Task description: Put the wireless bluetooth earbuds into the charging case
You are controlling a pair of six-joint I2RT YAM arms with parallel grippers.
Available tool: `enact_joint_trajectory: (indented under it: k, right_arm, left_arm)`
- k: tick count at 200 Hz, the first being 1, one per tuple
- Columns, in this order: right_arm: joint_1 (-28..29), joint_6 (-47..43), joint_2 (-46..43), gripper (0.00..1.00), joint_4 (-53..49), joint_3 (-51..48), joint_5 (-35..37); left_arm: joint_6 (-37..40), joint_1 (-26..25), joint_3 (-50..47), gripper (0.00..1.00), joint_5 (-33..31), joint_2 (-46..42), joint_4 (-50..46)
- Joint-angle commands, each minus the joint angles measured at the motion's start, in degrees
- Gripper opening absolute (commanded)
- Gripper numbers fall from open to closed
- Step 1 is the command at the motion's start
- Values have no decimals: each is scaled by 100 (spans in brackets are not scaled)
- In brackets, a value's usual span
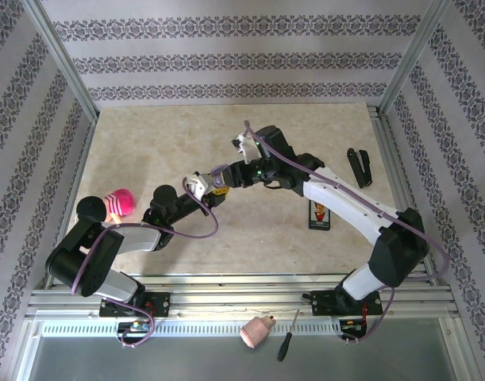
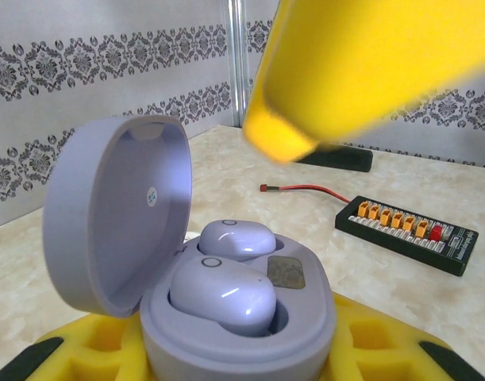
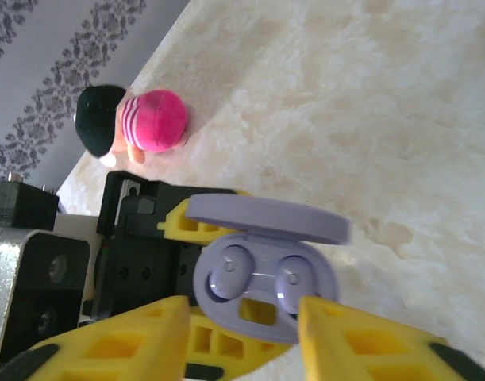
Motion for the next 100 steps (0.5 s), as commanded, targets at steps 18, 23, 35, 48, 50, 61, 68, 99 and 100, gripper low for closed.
enact_joint_trajectory:
  k: [18, 23, 35, 48, 50, 61, 68, 99, 100]
  right_arm:
    - [-308, 319, -235, 63, 478, -71, 31]
    - [-333, 339, -179, 67, 436, -14, 26]
    - [-379, 396, -44, 73, 361, 118, 0]
    - [-415, 474, 110, 78, 347, 218, -14]
    - [-415, 483, 138, 79, 341, 232, -21]
    - [-427, 489, 266, 83, 301, 333, -75]
    - [-427, 484, 337, 85, 270, 395, -118]
    - [-432, 452, 517, 87, 253, 415, -263]
    - [-429, 448, 524, 87, 252, 414, -268]
  left_arm:
    - [429, 89, -26, 28, 353, -122, 97]
    - [453, 86, -17, 28, 386, -141, 65]
    - [489, 90, -9, 27, 457, -195, -10]
    - [507, 90, 13, 27, 528, -258, -106]
    - [508, 89, 17, 27, 532, -268, -122]
    - [512, 91, 34, 27, 557, -330, -181]
    - [511, 86, 43, 27, 561, -359, -215]
    - [471, 89, 63, 27, 523, -442, -292]
    - [470, 90, 71, 27, 517, -443, -299]
